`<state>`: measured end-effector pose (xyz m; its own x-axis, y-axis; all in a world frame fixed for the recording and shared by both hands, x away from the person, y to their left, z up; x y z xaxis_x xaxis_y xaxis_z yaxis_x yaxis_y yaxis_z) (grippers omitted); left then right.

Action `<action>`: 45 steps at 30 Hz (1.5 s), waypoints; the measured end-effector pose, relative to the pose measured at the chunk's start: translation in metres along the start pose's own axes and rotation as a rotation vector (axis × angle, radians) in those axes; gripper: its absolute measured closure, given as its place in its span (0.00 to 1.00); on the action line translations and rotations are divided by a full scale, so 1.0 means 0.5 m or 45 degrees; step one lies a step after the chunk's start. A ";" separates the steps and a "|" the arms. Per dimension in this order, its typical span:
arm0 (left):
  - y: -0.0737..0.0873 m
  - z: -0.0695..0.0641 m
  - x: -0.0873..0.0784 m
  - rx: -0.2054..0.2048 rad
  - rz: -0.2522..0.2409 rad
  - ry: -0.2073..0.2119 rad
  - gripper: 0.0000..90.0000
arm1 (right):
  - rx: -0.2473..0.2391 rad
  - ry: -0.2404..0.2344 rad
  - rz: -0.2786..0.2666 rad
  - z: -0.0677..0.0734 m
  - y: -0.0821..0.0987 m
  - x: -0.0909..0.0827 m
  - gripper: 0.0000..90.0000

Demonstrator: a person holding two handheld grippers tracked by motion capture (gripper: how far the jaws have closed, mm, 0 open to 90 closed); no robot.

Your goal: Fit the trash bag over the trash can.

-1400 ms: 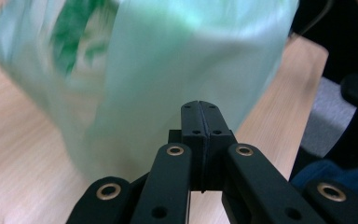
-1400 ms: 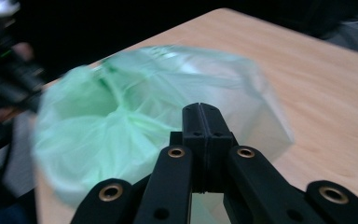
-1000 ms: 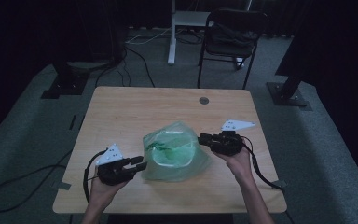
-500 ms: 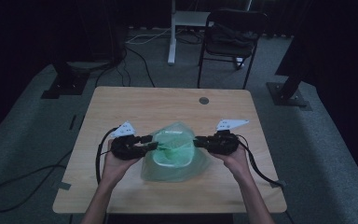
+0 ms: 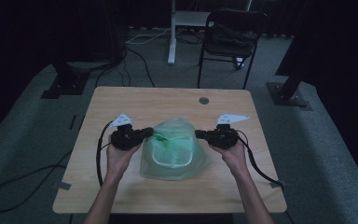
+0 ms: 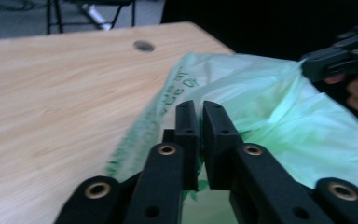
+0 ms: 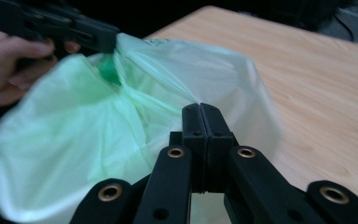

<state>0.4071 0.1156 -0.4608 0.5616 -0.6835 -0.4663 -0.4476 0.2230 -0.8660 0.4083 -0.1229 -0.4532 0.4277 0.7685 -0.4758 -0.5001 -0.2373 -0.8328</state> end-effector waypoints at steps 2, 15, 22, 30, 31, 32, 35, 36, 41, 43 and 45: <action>0.005 0.004 -0.004 -0.008 0.005 -0.011 0.84 | 0.013 0.020 0.027 -0.005 0.008 0.004 0.99; -0.032 -0.044 -0.026 0.102 -0.048 0.120 0.61 | 0.007 -0.027 -0.009 0.004 0.010 -0.017 0.68; -0.018 -0.064 -0.006 0.166 0.047 0.177 0.61 | -0.042 -0.044 0.017 0.013 0.018 -0.014 0.65; -0.003 -0.087 -0.011 0.299 0.152 0.137 0.61 | -0.062 -0.049 0.024 0.019 0.023 -0.010 0.63; -0.003 -0.090 -0.013 0.314 0.149 0.128 0.61 | -0.065 -0.048 0.025 0.020 0.024 -0.010 0.63; -0.005 -0.093 -0.016 0.326 0.138 0.119 0.61 | -0.066 -0.047 0.027 0.020 0.025 -0.010 0.63; -0.018 -0.098 -0.021 0.333 0.093 0.128 0.60 | -0.061 -0.052 0.024 0.020 0.027 -0.009 0.63; -0.021 -0.099 -0.019 0.329 0.091 0.138 0.60 | -0.061 -0.055 0.023 0.020 0.027 -0.009 0.63; -0.006 -0.116 0.000 0.372 0.206 0.203 0.60 | -0.054 -0.058 0.025 0.016 0.036 -0.011 0.63; 0.002 -0.129 -0.001 0.407 0.235 0.224 0.60 | -0.049 -0.059 0.024 0.014 0.038 -0.013 0.63; 0.007 -0.138 -0.003 0.439 0.256 0.214 0.59 | -0.045 -0.059 0.023 0.012 0.042 -0.014 0.63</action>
<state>0.3567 0.0697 -0.4505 0.3534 -0.7002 -0.6204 -0.2614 0.5629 -0.7841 0.3903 -0.1297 -0.4656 0.3834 0.7902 -0.4781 -0.4800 -0.2718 -0.8341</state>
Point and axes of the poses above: each handheld gripper's, and its own axes: x roughly forward along the jaws, y roughly out of its underside, z roughly to its left, the point moved 8 cm from there along x, roughly forward along the jaws, and after that the axes turned 5 degrees about x, right-handed, at the moved point
